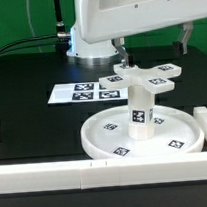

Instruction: Assemble round table

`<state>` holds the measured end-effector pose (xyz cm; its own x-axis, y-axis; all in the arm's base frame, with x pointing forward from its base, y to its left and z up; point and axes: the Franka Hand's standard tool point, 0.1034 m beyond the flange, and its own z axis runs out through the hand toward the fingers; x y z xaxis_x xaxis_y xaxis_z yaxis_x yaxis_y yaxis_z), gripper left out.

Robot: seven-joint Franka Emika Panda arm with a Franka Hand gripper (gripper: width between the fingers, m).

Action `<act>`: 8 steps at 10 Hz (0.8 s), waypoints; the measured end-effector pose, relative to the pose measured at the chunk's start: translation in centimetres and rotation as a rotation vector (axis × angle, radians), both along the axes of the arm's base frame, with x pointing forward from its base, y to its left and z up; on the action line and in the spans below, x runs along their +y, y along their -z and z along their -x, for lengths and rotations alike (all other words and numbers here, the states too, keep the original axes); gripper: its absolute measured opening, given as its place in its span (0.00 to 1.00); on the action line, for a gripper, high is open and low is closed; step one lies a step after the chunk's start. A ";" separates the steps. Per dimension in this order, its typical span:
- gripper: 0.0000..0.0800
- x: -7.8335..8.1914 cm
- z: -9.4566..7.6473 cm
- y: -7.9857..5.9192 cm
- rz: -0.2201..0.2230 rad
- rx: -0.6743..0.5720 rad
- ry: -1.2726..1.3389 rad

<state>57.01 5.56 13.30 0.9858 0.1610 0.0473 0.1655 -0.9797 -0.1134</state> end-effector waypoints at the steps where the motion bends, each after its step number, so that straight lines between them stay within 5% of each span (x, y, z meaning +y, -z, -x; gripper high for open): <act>1: 0.81 -0.1 0.1 0.2 0.003 -0.006 -0.055; 8: 0.81 -0.8 0.0 0.5 0.047 -0.075 -0.642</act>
Offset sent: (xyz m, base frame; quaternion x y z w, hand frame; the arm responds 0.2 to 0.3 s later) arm 0.0000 0.0000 0.0000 0.0000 0.0000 -0.1938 0.9810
